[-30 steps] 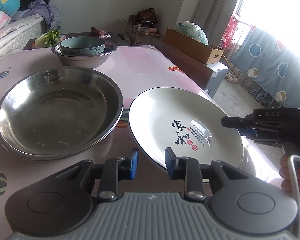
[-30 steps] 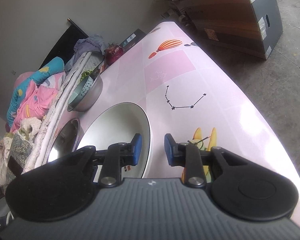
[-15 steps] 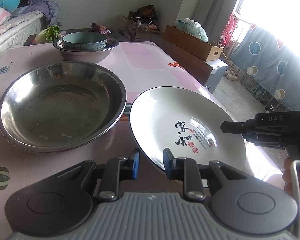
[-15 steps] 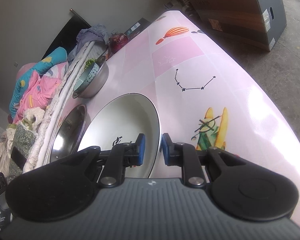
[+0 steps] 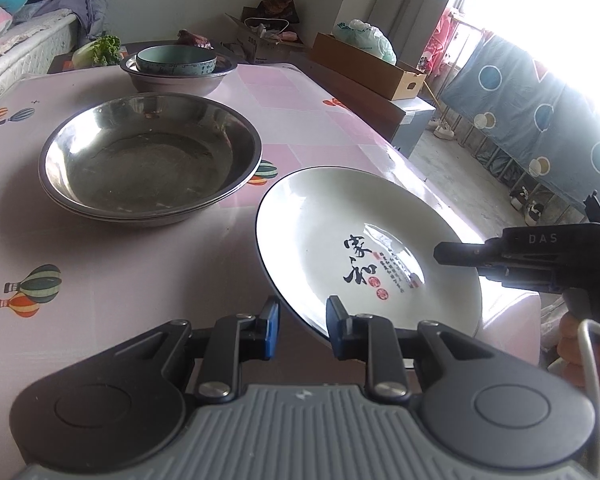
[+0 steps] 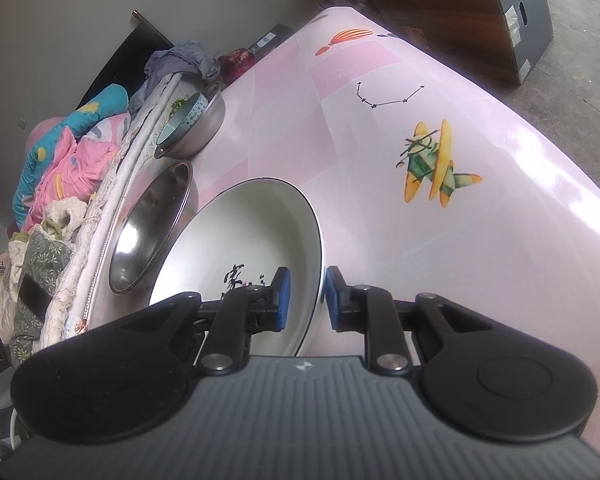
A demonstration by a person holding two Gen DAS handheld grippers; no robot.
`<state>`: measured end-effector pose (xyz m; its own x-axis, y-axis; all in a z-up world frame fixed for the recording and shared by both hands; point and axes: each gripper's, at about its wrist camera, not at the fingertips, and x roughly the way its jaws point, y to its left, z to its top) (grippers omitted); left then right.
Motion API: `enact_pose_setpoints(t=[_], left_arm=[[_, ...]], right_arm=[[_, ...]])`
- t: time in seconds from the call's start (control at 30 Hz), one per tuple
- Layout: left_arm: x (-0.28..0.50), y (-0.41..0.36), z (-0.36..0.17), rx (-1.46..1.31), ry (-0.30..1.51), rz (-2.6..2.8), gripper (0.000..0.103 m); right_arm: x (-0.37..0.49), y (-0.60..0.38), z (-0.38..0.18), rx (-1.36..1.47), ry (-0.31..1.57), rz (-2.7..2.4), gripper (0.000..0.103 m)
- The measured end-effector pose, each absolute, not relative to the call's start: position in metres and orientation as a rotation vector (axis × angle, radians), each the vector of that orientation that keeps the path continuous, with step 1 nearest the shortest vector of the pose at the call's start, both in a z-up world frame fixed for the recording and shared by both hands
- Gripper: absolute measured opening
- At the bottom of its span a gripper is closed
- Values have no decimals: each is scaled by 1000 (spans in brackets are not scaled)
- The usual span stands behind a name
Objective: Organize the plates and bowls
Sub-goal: 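Lift the white calligraphy plate off the table with both grippers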
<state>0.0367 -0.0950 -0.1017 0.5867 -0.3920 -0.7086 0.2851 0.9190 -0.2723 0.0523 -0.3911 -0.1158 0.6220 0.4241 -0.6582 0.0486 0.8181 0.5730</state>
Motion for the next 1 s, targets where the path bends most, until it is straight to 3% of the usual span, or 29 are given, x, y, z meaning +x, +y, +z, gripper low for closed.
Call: enact_pose_setpoints(t=[1.0], left_arm=[[34,-91,-107,-156,869,-416,27]], right_arm=[[43,-383,-120,621,883,205,19]])
